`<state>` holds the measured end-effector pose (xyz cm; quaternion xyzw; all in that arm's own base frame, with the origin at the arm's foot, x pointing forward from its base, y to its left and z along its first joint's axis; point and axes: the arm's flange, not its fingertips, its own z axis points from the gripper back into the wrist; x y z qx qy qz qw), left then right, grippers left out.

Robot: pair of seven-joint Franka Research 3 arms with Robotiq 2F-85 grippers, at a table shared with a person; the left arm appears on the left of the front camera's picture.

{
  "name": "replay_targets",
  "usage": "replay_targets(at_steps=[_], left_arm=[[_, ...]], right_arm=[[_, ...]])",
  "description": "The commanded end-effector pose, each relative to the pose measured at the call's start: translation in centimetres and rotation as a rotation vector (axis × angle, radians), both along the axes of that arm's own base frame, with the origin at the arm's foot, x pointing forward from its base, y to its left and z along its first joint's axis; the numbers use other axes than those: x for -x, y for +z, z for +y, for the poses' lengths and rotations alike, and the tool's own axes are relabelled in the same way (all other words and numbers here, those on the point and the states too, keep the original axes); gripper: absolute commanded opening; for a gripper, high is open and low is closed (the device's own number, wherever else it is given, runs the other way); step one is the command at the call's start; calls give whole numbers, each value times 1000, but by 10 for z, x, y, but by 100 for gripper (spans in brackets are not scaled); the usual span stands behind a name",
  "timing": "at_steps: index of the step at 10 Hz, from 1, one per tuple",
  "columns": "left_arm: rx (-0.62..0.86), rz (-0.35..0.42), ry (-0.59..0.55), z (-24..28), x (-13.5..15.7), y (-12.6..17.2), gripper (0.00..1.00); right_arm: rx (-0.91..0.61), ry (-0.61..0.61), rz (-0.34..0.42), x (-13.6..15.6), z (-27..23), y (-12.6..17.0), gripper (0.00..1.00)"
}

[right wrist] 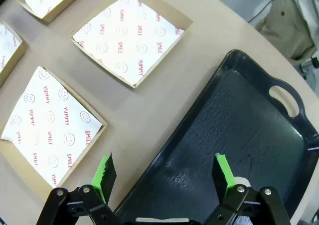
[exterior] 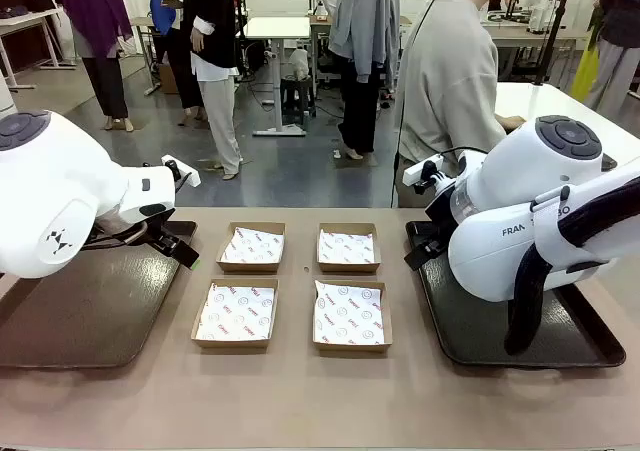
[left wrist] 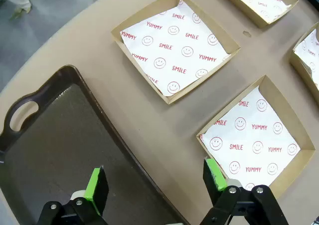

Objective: Individually package the donuts and arrange them on the tray.
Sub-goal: Pick up one Paper togo box.

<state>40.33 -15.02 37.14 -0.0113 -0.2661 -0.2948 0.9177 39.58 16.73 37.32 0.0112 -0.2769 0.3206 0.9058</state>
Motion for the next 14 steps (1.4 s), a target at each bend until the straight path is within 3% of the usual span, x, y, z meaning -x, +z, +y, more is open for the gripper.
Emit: replay_targets(at_steps=[1, 13, 14], left_arm=[[0, 0, 0, 0, 0, 0, 100], [0, 0, 0, 0, 0, 0, 100], [-34, -22, 0, 8, 30, 10, 100]], right_arm=[[0, 0, 0, 0, 0, 0, 100], [0, 0, 0, 0, 0, 0, 100], [45, 5, 27, 24, -3, 8, 100]])
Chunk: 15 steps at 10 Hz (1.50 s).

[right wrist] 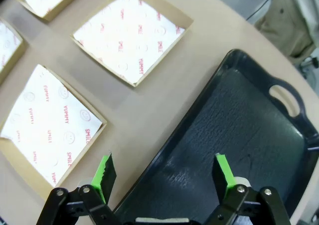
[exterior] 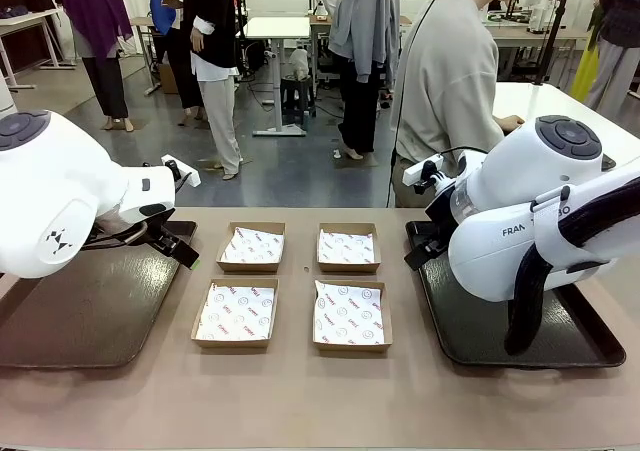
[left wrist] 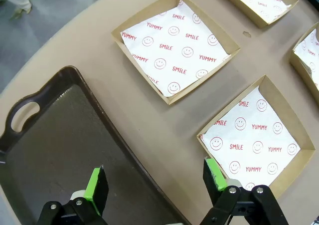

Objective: Individually package the donuts and arrange them on the tray.
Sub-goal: Pick up one Paper togo box.

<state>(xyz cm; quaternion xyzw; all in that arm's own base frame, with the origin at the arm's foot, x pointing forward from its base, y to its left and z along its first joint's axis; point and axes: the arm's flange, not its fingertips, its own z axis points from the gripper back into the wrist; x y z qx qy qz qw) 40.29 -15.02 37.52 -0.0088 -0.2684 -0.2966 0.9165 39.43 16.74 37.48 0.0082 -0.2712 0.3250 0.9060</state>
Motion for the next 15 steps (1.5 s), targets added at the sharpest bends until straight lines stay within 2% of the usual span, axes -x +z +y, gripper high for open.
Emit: replay_targets(at_steps=[1, 3, 5, 7, 8, 9, 12, 13, 15], left_arm=[[-55, 18, -2, 19, 66, 15, 100], [-36, 136, -35, 41, 117, 13, 100], [-25, 218, -36, 55, 158, 9, 100], [-31, 290, -5, 58, 183, -2, 100], [-19, 287, 52, 57, 184, -4, 100], [-53, 283, -13, 12, 68, 67, 100], [-47, 304, -1, 14, 76, 74, 100], [159, 378, 24, 23, 60, 79, 100], [533, 509, 42, 48, 52, 76, 100]], right_arm=[[90, 18, 80, 52, -10, 13, 100], [156, 14, 211, 102, -33, 20, 100], [177, -19, 299, 153, -51, 22, 100], [172, -57, 309, 180, -61, 17, 100], [224, -73, 261, 173, -66, 10, 100], [199, -27, 327, 90, -26, 77, 100], [199, -27, 327, 90, -26, 77, 100], [205, -39, 327, 96, -28, 83, 100], [-262, -128, 450, 84, -78, 76, 100]])
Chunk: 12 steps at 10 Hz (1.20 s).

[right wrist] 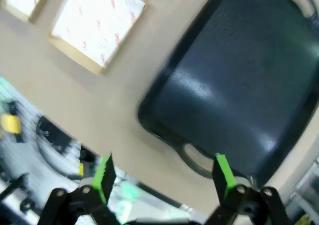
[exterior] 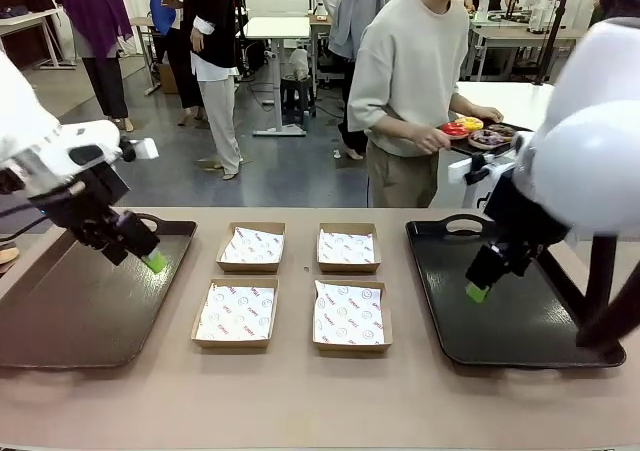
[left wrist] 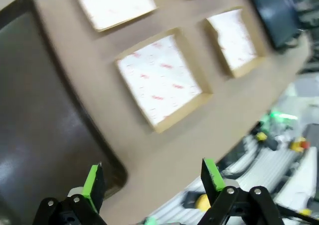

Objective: Individually package the donuts and arrange them on the tray.
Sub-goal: Pick up one Paper togo box.

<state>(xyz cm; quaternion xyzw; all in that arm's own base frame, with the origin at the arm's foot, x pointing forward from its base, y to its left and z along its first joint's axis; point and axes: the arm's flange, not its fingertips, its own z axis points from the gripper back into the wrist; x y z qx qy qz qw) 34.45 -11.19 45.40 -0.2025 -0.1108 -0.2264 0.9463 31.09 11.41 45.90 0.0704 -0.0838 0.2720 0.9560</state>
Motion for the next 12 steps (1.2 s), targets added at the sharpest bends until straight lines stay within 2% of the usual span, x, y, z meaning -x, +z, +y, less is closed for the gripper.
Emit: replay_targets(at_steps=[1, 3, 5, 8, 10, 12], left_arm=[[407, 141, 59, 25, -6, -8, 100], [605, 186, 123, 58, -2, -14, 100], [798, 241, 164, 94, 4, -27, 100], [915, 290, 227, 144, 14, -44, 100], [932, 306, 276, 170, 21, -53, 100], [973, 293, 302, 191, 27, -59, 100]], right_arm=[[-434, -168, 67, 1, -52, -17, 100], [-781, -277, 110, 7, -98, -34, 100], [-999, -334, 92, 19, -145, -50, 100], [-1093, -391, 70, 41, -196, -62, 100], [-1071, -401, 117, 51, -214, -71, 100], [-1132, -349, 157, 60, -227, -76, 100]])
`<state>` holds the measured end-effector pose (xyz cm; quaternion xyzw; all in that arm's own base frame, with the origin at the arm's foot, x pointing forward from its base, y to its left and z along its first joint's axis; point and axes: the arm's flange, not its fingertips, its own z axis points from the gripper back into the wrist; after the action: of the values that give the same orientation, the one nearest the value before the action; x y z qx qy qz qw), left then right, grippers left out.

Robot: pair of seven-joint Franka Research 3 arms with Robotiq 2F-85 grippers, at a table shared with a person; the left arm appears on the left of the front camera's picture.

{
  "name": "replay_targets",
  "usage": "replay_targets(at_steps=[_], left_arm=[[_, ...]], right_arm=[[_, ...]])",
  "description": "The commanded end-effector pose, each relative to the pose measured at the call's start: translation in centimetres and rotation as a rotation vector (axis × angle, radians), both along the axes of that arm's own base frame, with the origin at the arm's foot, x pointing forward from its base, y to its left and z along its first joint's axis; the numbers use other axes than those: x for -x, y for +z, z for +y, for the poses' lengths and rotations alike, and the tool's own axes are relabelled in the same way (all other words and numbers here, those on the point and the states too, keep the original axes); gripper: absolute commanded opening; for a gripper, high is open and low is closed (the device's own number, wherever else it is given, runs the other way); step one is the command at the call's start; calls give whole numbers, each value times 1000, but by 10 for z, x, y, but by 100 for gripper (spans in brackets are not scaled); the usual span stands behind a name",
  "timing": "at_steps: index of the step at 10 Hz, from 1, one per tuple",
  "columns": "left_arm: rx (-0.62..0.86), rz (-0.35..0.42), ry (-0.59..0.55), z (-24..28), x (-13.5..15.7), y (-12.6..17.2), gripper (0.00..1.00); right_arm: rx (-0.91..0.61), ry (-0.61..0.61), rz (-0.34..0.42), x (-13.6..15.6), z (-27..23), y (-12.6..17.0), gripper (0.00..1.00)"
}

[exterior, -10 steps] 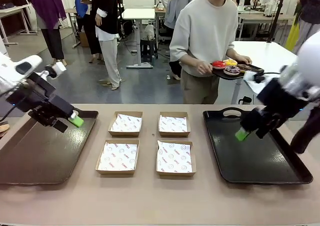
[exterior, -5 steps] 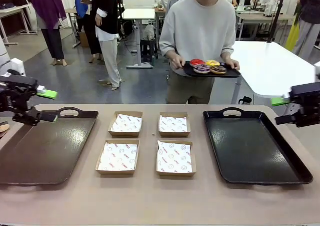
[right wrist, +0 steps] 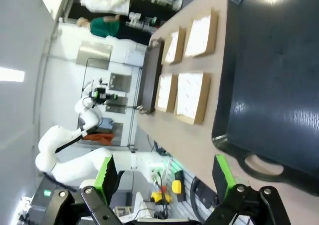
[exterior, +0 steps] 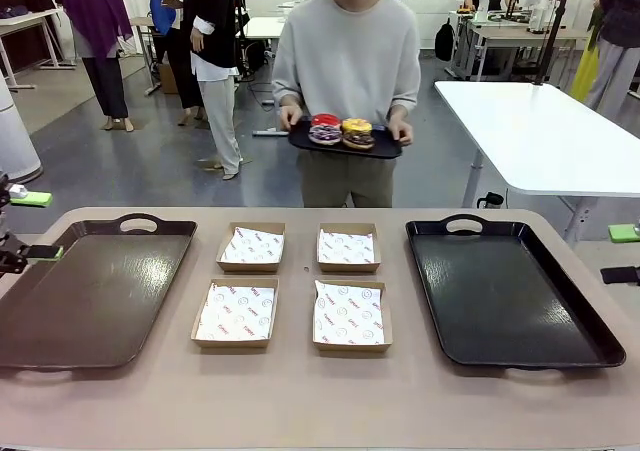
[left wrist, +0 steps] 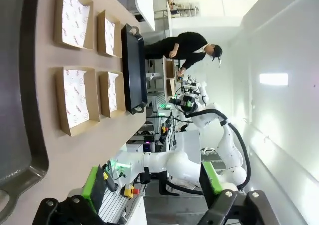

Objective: Individually package the donuts and arrange them on the tray.
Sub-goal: Pick up one Paper togo box.

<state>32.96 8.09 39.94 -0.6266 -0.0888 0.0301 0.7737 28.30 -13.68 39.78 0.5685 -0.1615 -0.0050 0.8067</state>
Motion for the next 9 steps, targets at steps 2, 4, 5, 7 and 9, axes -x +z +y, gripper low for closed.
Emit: replay_targets(at_steps=[2, 4, 5, 7, 9], left_arm=[[23, -13, 24, 17, 17, -10, 100], [11, 10, 45, 30, 21, -16, 100], [-18, 27, 57, 35, 22, -17, 100], [-36, 31, 73, 41, 24, -18, 100], [2, 39, 67, 38, 17, -15, 100]], right_arm=[[-37, 57, -27, 41, 13, -12, 100], [-57, 35, -51, 46, 6, -6, 100], [-68, 33, -67, 47, 6, -1, 100], [-76, 38, -76, 48, 6, 3, 100], [-71, 35, -49, 34, -16, 7, 100]])
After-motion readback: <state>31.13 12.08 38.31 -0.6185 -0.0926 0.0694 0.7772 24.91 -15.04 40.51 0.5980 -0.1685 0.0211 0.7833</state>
